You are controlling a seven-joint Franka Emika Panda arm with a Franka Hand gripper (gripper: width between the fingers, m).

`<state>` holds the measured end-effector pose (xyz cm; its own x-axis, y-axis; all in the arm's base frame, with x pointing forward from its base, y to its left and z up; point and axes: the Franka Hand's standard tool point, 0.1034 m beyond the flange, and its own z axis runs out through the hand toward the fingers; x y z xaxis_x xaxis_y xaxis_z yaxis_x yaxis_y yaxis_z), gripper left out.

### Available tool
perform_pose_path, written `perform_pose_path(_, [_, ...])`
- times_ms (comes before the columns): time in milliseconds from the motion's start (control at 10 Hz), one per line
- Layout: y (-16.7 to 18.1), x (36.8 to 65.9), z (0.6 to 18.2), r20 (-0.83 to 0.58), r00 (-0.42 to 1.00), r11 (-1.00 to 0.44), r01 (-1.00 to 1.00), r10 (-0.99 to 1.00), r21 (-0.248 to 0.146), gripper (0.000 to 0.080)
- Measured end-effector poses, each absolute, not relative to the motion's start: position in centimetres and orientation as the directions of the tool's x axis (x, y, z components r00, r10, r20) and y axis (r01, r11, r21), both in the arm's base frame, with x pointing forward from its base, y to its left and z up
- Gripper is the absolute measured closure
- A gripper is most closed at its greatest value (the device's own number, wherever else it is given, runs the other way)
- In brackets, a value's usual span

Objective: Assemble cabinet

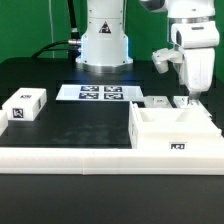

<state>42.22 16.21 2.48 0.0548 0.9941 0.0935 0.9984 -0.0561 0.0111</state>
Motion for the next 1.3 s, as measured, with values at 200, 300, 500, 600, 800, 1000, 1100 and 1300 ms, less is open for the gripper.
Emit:
perform_pose_path(200, [16.2, 41.9, 2.0, 0.094, 0.057, -0.057, 0.998, 0.994, 0.001, 0.0002])
perform_pose_path(300, [16.2, 41.8, 1.8, 0.094, 0.058, -0.058, 0.998, 0.994, -0.003, 0.0002])
perform_pose_path(500, [16.2, 41.8, 1.7, 0.093, 0.058, -0.058, 0.998, 0.994, -0.006, 0.0014])
perform_pose_path(600, [16.2, 41.6, 1.5, 0.093, 0.059, -0.059, 0.998, 0.994, -0.010, 0.0183])
perform_pose_path(800, [16.2, 41.5, 1.3, 0.092, 0.060, -0.059, 0.998, 0.994, -0.014, 0.0502])
perform_pose_path(1000, [16.2, 41.4, 1.2, 0.092, 0.060, -0.059, 0.998, 0.994, -0.017, 0.0685])
perform_pose_path(1100, [16.2, 41.4, 1.2, 0.093, 0.061, -0.059, 0.998, 0.994, -0.016, 0.0732])
perform_pose_path(1300, [16.2, 41.4, 1.2, 0.093, 0.061, -0.060, 0.998, 0.994, -0.016, 0.0732])
